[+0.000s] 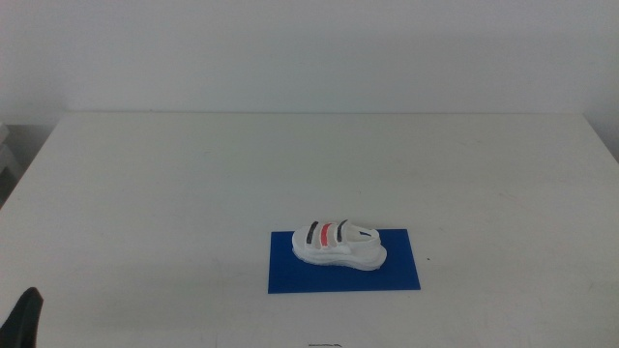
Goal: Use one arm to grab the shoe from the table and place it on the mat.
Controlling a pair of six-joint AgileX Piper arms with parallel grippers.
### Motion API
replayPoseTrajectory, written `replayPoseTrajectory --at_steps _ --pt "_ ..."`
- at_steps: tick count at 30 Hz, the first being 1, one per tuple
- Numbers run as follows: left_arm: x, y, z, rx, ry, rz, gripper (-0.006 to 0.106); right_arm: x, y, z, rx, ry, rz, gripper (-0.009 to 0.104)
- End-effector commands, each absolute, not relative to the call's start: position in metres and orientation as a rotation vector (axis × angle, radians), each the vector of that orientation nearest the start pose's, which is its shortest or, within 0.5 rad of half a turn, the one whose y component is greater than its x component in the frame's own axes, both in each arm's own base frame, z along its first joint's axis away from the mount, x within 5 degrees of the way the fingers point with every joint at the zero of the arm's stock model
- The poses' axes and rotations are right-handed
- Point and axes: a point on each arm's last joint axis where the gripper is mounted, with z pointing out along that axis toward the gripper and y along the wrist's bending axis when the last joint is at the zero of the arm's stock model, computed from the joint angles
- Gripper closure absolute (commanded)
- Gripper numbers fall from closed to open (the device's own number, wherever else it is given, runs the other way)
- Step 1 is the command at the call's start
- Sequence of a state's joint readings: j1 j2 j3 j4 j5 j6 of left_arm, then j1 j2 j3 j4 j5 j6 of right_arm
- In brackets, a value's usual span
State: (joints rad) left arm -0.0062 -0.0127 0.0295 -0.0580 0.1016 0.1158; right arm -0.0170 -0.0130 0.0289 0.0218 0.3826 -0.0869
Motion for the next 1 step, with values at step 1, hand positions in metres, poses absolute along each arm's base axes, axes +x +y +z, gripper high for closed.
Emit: replayPoseTrajectory --at_steps 1 --pt "0.0547 -0.0006 0.2037 0.038 1.505 0.026 0.007 0.0522 -0.0007 0.1819 -0.062 1.788 -0.073 0.001"
